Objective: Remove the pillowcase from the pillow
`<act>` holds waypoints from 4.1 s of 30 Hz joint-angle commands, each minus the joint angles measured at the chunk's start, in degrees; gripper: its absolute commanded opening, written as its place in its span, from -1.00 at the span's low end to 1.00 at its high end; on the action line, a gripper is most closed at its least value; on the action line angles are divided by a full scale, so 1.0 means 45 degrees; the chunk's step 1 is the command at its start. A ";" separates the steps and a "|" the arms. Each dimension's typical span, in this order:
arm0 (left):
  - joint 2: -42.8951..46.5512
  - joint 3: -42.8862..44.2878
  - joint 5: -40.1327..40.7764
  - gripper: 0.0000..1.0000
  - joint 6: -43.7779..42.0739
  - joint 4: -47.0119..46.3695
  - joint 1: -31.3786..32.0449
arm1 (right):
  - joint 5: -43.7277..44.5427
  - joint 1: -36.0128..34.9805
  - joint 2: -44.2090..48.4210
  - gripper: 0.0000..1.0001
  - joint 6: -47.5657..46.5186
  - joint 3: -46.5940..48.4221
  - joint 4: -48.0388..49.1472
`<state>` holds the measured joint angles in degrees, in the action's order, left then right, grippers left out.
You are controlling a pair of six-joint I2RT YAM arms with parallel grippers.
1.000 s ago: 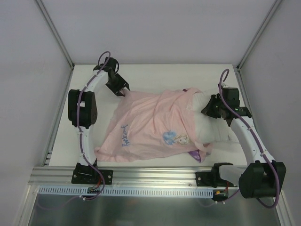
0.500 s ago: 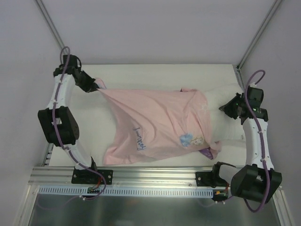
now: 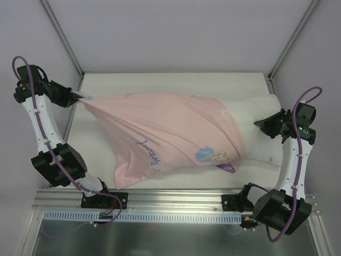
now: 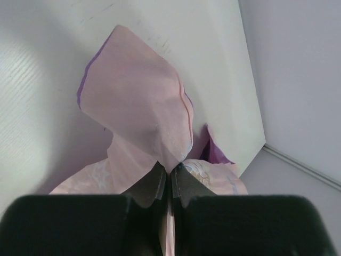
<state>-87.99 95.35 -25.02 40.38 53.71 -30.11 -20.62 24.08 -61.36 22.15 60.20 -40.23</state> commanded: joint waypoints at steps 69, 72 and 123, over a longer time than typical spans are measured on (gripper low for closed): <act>0.6682 -0.6269 0.4231 -1.00 -0.2178 -0.1628 -0.0161 | 0.1263 0.0020 -0.1306 -0.99 0.0136 0.3163 0.0620; 0.6602 -0.5974 0.3881 -1.00 -0.1515 -0.1351 -0.1431 | 0.1088 0.0255 -0.1053 -0.99 0.0311 0.3495 0.0561; -0.8062 0.5471 0.3724 0.97 0.1259 0.0622 1.1553 | 0.4172 -1.1776 -0.4843 -0.99 -0.7639 0.1916 -0.1043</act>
<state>-122.50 116.42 -5.82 40.51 53.12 20.51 -3.81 -29.17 -84.09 -15.57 71.59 -47.77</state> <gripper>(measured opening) 0.987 0.068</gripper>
